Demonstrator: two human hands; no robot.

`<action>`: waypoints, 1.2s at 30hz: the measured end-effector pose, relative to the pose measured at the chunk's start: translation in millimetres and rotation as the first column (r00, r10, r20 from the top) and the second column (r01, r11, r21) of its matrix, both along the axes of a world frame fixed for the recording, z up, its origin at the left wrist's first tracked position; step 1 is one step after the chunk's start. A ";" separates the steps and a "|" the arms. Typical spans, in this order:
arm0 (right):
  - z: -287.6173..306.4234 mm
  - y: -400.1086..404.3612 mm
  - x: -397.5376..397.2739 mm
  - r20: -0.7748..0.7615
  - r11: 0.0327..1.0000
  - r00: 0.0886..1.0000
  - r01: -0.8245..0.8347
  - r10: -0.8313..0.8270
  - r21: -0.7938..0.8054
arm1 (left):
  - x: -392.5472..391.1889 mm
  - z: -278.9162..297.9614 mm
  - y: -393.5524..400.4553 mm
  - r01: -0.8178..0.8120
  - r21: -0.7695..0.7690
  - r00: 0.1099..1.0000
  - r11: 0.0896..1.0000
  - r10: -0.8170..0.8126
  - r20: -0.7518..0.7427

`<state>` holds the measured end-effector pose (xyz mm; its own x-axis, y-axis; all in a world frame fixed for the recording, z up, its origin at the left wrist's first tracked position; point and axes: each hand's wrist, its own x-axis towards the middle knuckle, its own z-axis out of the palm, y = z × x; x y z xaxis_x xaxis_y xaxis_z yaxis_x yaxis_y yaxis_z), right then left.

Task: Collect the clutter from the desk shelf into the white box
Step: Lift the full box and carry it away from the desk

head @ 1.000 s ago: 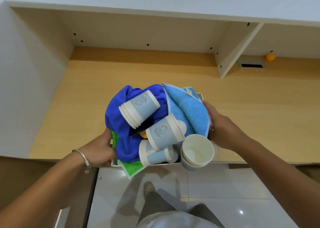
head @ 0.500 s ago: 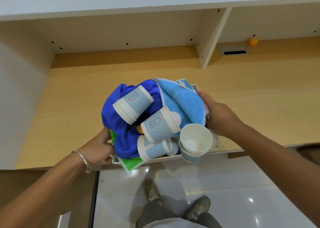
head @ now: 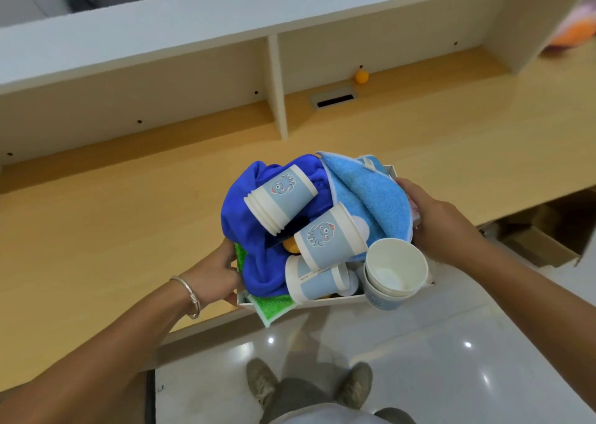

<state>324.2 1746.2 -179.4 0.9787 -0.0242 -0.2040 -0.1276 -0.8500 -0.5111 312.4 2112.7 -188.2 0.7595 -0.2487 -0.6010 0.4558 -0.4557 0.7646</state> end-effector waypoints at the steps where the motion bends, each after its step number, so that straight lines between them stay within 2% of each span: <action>1: 1.2 -16.6 -3.7 -0.001 1.000 1.000 0.020 -0.020 -0.003 | 3.3 -0.7 -15.8 0.021 0.003 1.000 1.000 -0.021 0.006; 10: 7.5 -170.1 -35.1 0.078 0.989 0.986 0.147 -0.145 -0.029 | 28.1 7.4 -169.5 0.180 -0.027 0.984 0.983 -0.179 0.024; 19: 15.8 -317.8 -31.0 0.036 0.977 0.978 0.209 -0.208 -0.049 | 55.4 0.5 -324.9 0.273 -0.036 0.961 0.961 -0.271 0.059; 29: 16.4 -455.4 45.7 0.000 0.992 0.993 0.115 -0.115 -0.043 | 81.6 -10.2 -456.3 0.073 -0.161 0.997 0.984 -0.067 0.046; 36: 20.7 -539.4 91.9 -0.002 1.000 1.000 0.029 -0.029 -0.008 | 102.3 -5.8 -534.2 0.017 -0.110 0.999 0.994 -0.012 0.045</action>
